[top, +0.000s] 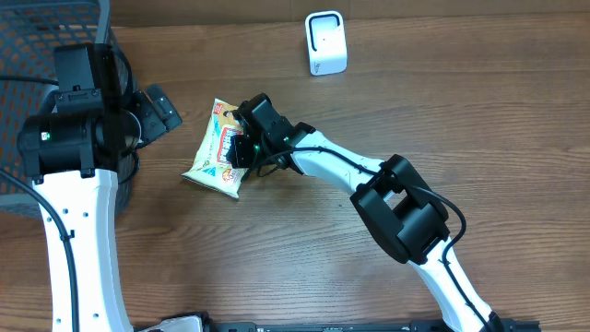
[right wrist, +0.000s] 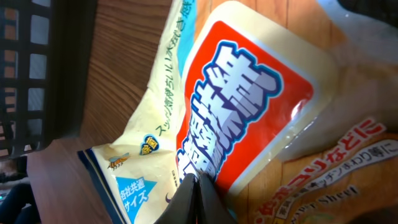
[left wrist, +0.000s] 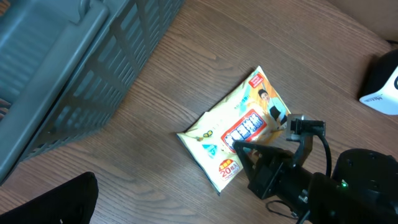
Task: Scan the item barcode
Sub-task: 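Drag the wet-wipes pack rightward toward the table center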
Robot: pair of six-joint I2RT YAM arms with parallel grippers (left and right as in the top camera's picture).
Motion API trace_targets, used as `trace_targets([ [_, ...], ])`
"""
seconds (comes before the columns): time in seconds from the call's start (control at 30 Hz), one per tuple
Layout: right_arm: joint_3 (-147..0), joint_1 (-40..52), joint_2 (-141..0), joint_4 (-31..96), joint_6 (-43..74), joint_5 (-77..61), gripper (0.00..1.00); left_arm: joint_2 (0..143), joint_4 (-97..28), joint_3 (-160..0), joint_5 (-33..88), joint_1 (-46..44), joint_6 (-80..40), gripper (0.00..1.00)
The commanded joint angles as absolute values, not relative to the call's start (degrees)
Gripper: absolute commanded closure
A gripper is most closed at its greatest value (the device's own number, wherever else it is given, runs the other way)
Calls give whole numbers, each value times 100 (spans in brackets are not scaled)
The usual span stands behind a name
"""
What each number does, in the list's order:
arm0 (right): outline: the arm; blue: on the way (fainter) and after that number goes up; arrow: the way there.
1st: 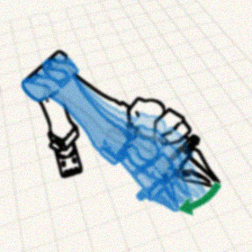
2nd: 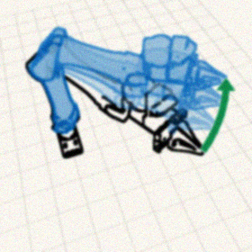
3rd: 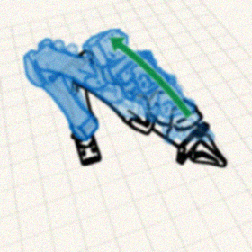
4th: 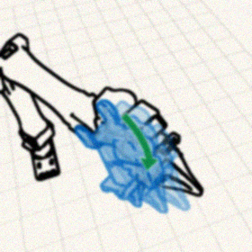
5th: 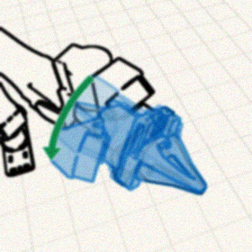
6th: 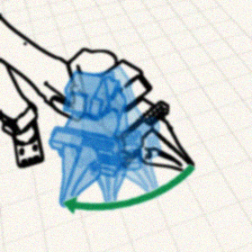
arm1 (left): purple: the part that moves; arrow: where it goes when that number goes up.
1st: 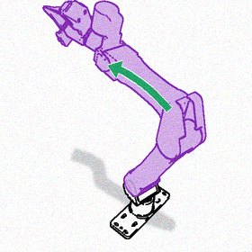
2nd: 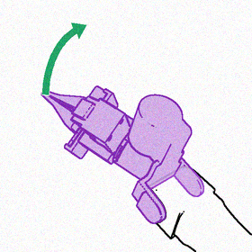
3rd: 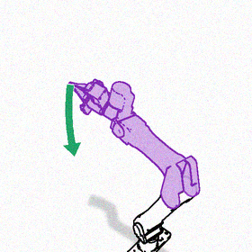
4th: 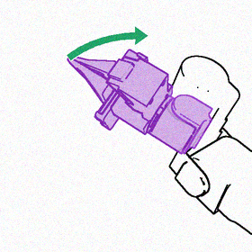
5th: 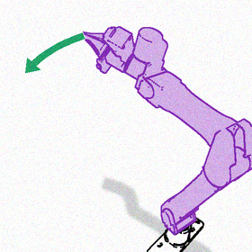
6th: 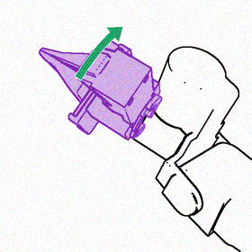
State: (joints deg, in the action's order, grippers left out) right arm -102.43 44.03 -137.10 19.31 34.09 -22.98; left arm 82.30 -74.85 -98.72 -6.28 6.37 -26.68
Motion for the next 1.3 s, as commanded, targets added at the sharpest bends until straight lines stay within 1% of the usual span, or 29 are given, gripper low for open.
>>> trace_targets([
  [0.0, -10241, 4327, -13769, 2351, 3452, -1667, 96, 8243, -7483, -9926, -703, 642, -2724, 0],
  [0.13, -10241, 4073, -13552, 3210, 3601, -1135, 96, 8243, -7481, -9926, -701, 639, -2724, 1],
  [0.27, -10241, 3940, -13181, 3629, 3599, -908, 96, 8243, -7481, -9926, -703, 642, -2724, 0],
  [0.43, -10241, 3940, -12578, 3826, 3555, -399, 96, 8243, -7481, -9926, -703, 639, -2724, 0],
  [0.57, -10241, 3870, -12302, 3647, 3520, -388, 96, 8243, -7483, -9926, -703, 642, -2724, 0],
  [0.67, -10239, 3815, -12335, 3524, 3417, -333, 96, 8243, -7483, -9926, -703, 639, -2724, 0],
  [0.9, -10228, 3804, -12722, 3452, 3420, 449, 96, 8243, -7483, -9926, -703, 642, -2724, 0],
  [0.97, -10226, 3813, -12978, 3452, 3426, 370, 96, 8243, -7483, -9926, -703, 639, -2724, 0],
  [1.1, -10226, 3817, -13467, 3732, 3430, -220, 96, 8243, -7481, -9926, -703, 639, -2724, 0],
  [1.27, -10272, 3817, -13469, 4209, 3450, -285, 96, 8243, -7483, -9926, -703, 639, -2724, 0],
])
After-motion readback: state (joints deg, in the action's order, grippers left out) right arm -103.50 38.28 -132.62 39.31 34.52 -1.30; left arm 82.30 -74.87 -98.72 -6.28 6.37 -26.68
